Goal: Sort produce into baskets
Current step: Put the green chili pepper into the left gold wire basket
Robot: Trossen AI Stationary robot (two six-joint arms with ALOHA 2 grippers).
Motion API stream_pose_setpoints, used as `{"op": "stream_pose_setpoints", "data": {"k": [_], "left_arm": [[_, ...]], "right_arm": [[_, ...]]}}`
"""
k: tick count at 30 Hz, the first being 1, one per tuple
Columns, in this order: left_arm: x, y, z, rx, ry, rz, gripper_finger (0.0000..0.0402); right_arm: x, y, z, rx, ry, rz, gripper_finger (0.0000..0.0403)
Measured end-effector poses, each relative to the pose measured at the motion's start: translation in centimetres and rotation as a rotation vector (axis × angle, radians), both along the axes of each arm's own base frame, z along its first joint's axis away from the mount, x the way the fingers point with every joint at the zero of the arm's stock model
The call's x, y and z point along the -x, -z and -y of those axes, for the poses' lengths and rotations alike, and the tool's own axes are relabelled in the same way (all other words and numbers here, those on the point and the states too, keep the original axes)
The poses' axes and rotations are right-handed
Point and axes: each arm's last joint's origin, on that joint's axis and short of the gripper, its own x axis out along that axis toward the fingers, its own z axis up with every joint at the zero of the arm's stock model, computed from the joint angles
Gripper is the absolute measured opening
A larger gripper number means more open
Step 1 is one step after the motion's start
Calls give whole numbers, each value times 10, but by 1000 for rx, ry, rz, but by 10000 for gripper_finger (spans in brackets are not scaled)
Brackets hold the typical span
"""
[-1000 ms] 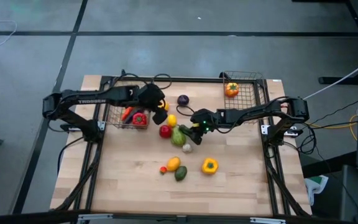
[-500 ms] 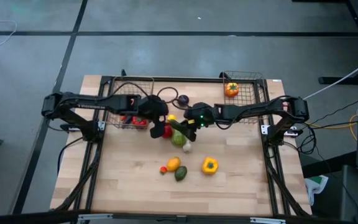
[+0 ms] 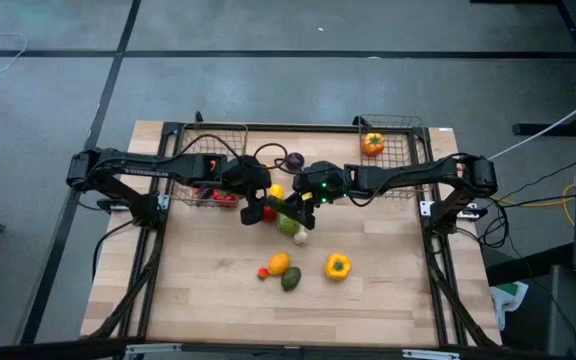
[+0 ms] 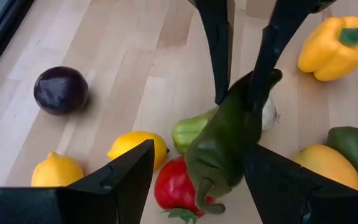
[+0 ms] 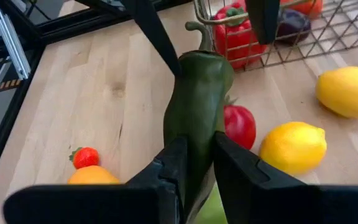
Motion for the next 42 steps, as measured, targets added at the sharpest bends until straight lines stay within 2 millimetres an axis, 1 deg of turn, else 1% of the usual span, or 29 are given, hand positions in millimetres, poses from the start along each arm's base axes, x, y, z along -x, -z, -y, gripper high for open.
{"op": "stream_pose_setpoints", "data": {"k": [5,10,19,27,37,42], "left_arm": [[0,0,1,13,10,1,237],[0,0,1,14,11,1,237],[0,0,1,17,13,-3,237],[0,1,3,70,58,1,237],[0,1,3,72,56,0,237],[0,1,3,93,34,-5,237]], "right_arm": [[-3,-5,0,43,-24,68,71],[-5,-8,1,49,-23,101,71],[-5,-8,1,49,-23,103,71],[-5,-8,1,49,-24,101,71],[-5,-8,1,48,-23,104,71],[-6,-11,1,50,-23,134,71]]}}
